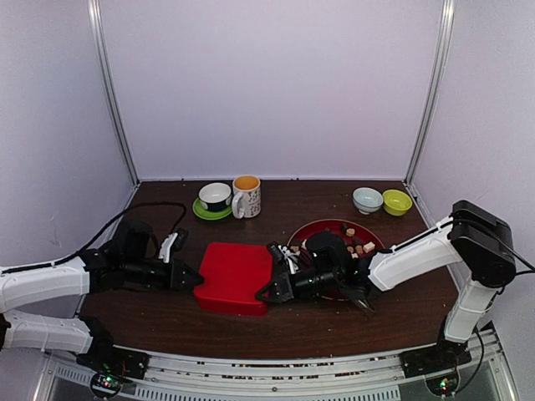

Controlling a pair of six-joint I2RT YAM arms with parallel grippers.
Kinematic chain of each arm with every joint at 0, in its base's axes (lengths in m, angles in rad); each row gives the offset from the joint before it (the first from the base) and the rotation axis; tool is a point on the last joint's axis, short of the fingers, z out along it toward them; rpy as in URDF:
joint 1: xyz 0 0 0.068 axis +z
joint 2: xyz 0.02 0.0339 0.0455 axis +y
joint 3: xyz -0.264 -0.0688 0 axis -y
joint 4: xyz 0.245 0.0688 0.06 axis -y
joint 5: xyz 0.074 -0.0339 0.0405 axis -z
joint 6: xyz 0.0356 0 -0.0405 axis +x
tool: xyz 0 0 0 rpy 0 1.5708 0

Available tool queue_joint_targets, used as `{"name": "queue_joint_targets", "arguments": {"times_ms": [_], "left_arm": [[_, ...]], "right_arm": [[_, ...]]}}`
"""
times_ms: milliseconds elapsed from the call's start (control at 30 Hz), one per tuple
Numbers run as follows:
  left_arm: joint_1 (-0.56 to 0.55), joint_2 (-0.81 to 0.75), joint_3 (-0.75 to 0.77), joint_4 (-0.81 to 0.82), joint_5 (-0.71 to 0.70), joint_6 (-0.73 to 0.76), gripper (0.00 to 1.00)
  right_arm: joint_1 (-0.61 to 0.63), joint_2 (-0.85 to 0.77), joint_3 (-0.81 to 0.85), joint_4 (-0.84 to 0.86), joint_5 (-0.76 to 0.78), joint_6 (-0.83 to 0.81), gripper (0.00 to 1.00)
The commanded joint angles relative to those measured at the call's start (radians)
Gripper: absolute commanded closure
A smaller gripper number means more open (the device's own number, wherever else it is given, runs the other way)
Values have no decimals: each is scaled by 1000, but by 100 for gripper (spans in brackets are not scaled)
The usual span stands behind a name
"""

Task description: Pack the chocolate

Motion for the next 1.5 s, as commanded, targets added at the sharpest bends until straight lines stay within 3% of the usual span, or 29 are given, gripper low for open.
{"name": "queue_joint_targets", "arguments": {"times_ms": [0,200,367,500,900,1067,1267,1300,1367,1400,1467], "left_arm": [[-4,-26,91,21,-15,47,100],[-6,-22,-16,90,-13,8,100],[-5,39,-219,316,-4,-84,100],[-7,82,-236,349,-3,-91,100],[-7,-182,-44,-36,-112,11,100],[-6,-262,69,-251,-381,89,99],[-4,-362,162,-288,-620,213,75],[-5,-372,169,-282,-640,228,67],[-5,-388,182,-278,-684,248,38],[-4,-396,190,-287,-720,250,9],[-4,-412,198,-298,-797,273,2]], "right_arm": [[4,-11,50,-93,45,-66,100],[-9,97,-12,-43,57,-57,100],[-14,25,14,-55,40,-61,100],[-12,-52,77,-146,45,-102,100],[-14,105,57,-146,80,-110,100],[-35,-55,52,-204,124,-176,100],[-120,-347,-2,-356,283,-335,100],[-141,-401,-17,-372,309,-351,100],[-187,-502,-48,-419,368,-379,100],[-209,-549,-57,-452,398,-397,98],[-238,-640,-65,-532,488,-448,90]]}}
